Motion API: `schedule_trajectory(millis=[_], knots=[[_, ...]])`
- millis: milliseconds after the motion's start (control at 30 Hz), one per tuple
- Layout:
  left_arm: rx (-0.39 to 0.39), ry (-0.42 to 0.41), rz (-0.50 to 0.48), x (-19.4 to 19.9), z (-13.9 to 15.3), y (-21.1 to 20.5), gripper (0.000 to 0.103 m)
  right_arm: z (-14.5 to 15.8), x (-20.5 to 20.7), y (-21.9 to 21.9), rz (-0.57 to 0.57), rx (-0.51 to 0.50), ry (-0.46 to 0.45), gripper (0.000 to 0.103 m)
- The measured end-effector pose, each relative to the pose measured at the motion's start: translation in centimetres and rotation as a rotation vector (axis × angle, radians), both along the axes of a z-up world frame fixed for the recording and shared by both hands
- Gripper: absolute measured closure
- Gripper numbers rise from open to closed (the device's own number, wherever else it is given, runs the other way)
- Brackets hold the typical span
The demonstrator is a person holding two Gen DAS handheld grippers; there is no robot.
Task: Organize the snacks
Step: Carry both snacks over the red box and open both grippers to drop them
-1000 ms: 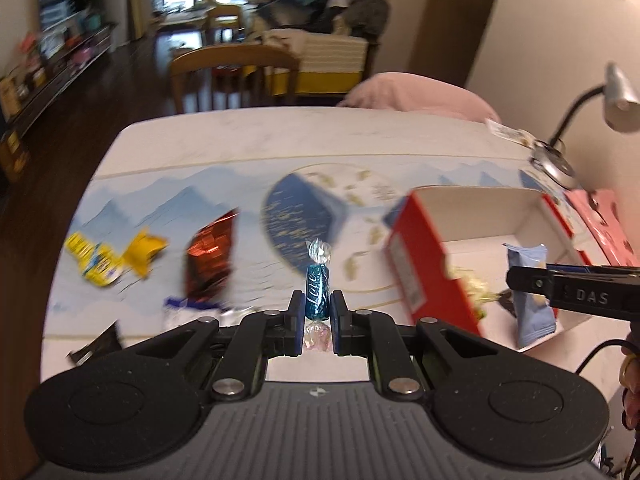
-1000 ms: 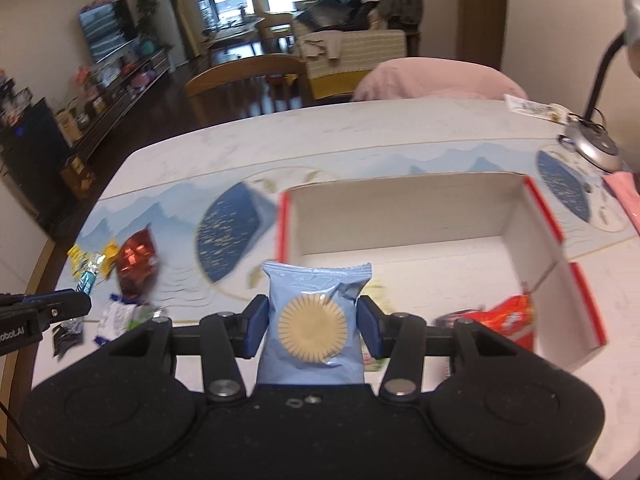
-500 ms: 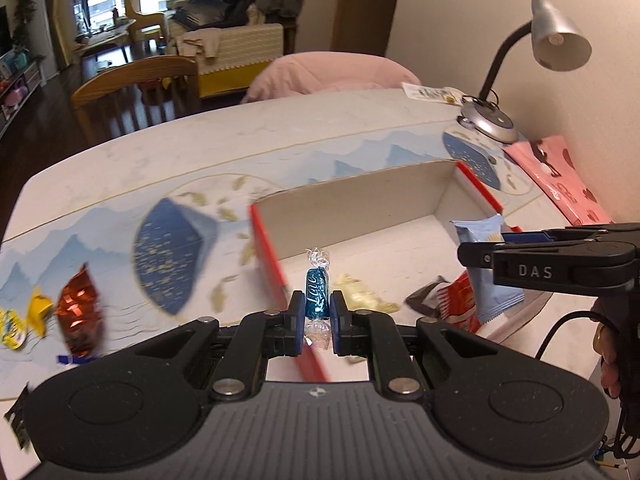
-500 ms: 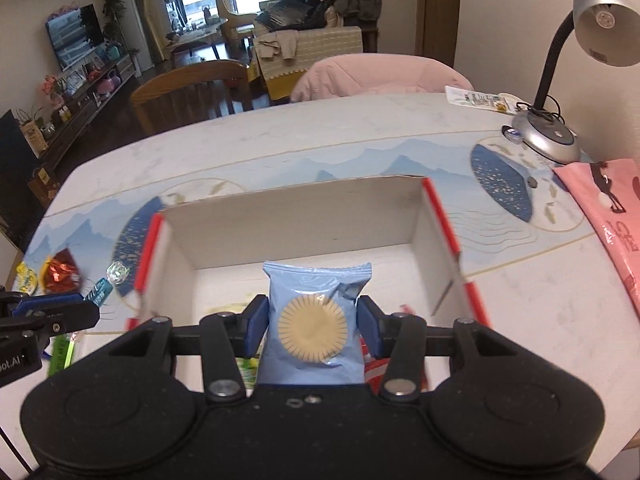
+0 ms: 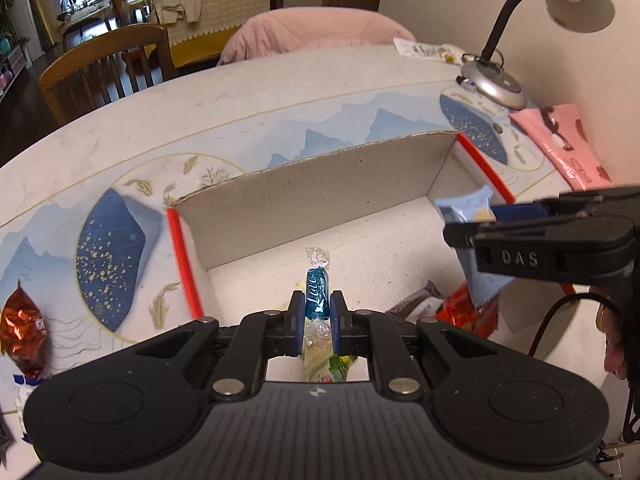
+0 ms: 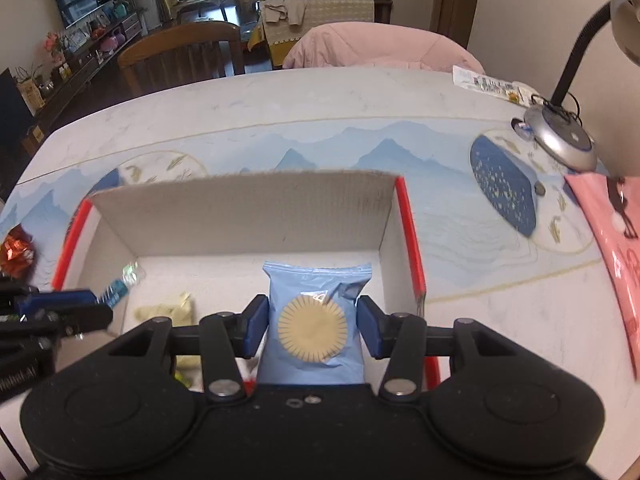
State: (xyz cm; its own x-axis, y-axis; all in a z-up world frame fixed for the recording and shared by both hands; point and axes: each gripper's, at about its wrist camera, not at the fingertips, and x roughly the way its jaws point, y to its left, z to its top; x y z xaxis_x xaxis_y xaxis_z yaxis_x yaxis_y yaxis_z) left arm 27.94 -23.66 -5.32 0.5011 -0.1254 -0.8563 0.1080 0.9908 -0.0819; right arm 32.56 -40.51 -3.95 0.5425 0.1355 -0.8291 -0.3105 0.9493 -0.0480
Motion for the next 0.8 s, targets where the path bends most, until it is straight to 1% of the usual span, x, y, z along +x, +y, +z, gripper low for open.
schedule_trajectory(millis=[100,167,333,500,600,800], knots=[[0.013,0.027,0.003,1.2,-0.8,-0.6,0.091,-0.7,1.7,0.8,0.023,0.002,0.028,0.057],[0.027,0.045,0.007,1.9,-1.3,-0.9,0.091,-1.4,2.3,1.4,0.029,-0.014,0.036,0.057],[0.058,0.106,0.01,3.3,-2.9,-1.3,0.091,-3.7,3.8,2.2,0.045,-0.04,0.107,0.057],[0.054,0.156,0.013,3.9,-3.8,-1.3,0.091,-5.0,4.4,2.5,0.044,-0.05,0.157,0.057],[0.043,0.2,-0.003,4.3,-4.3,-1.3,0.091,-5.3,4.5,2.4,0.038,-0.057,0.167,0.057],[0.036,0.208,-0.012,4.4,-4.3,-1.4,0.091,-4.6,4.4,1.8,0.026,-0.018,0.164,0.057]])
